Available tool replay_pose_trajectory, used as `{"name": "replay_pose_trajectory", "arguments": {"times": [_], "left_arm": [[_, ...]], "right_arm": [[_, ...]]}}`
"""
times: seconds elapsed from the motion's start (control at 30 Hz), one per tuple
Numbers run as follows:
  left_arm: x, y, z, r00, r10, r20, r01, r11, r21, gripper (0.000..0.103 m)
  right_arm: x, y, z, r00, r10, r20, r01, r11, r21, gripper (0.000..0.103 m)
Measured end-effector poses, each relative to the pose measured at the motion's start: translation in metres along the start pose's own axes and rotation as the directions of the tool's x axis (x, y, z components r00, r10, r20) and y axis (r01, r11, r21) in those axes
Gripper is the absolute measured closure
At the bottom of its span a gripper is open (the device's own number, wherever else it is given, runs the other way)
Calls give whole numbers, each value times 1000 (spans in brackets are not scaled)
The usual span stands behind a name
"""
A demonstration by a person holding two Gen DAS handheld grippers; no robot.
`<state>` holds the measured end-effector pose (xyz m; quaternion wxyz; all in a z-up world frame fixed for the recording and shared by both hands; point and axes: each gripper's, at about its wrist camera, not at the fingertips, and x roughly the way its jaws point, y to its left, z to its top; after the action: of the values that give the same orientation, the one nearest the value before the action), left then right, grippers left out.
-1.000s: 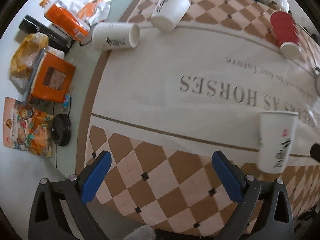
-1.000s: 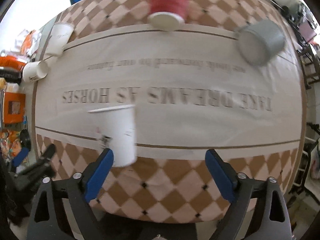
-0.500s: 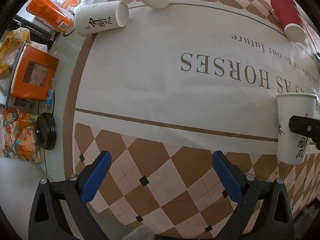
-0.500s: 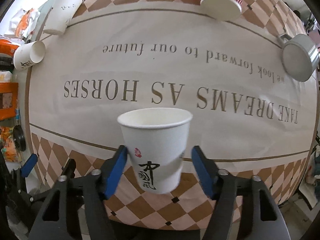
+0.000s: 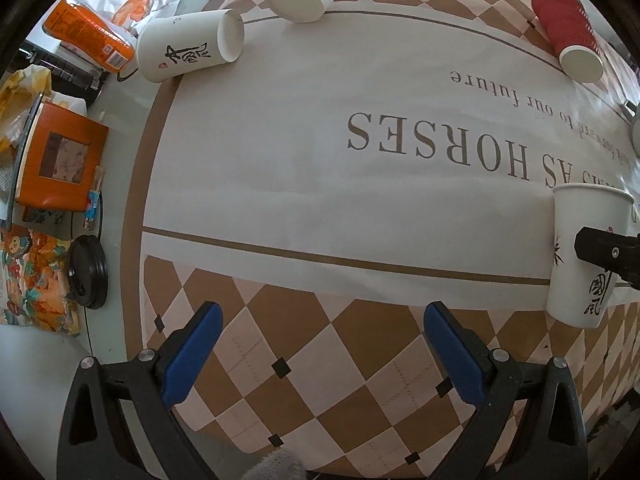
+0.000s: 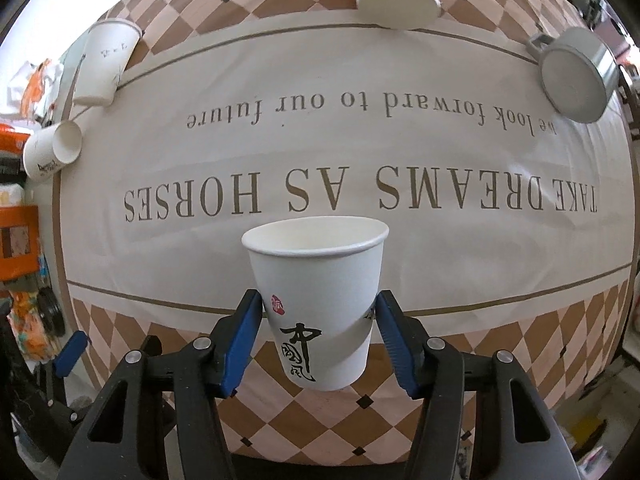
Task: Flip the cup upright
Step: 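Grasp the white cup with the right tool while the left tool releases it, then lower the white cup upright onto the cloth and open the right tool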
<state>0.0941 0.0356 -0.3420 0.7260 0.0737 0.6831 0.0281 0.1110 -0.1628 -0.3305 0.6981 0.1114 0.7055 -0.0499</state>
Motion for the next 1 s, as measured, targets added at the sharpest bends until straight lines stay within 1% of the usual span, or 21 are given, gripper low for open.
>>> {"name": "replay_pose_trajectory", "arguments": {"times": [0.13,0.27,0.37,0.43,0.5,0.57,0.67,0.77,0.8,0.87,0.9,0.97,1.0], "left_arm": [[-6,-5,1,1000,-18,3,18,1000,2,0],[-9,-6,8,999,-37,8,37,999,-1,0],[-8,-8,15,999,-50,9,50,999,3,0],[-8,-11,19,999,-53,11,53,999,7,0],[-6,-14,23,998,-57,14,57,998,11,0],[-3,-17,28,998,-59,14,59,998,19,0],[3,-22,33,998,-68,14,67,997,32,0],[8,-28,37,997,-73,14,73,996,50,0],[10,-30,37,997,-73,14,73,996,56,0],[14,-32,38,997,-70,13,69,995,67,0],[15,-35,37,998,-70,12,69,995,69,0],[18,-40,35,998,-67,9,66,995,74,0],[19,-41,33,998,-67,8,66,995,76,0]], "right_arm": [[-13,-15,0,998,26,49,-28,999,30,43],[-28,-25,-2,989,49,141,-57,997,55,43],[-41,-34,2,972,47,230,-64,996,64,43],[-47,-41,4,957,46,286,-68,995,69,43],[-52,-45,9,937,50,346,-80,994,75,43],[-52,-43,14,920,54,388,-91,993,78,43],[-46,-41,23,885,55,462,-102,992,78,43],[-39,-38,29,840,47,540,-103,992,73,43],[-34,-33,31,824,36,566,-93,993,71,43],[-28,-27,34,797,23,603,-77,995,63,43],[-25,-26,34,789,17,615,-68,996,59,43],[-19,-24,30,766,1,643,-40,998,46,43],[-18,-22,26,749,-5,662,-25,999,36,43]]}}
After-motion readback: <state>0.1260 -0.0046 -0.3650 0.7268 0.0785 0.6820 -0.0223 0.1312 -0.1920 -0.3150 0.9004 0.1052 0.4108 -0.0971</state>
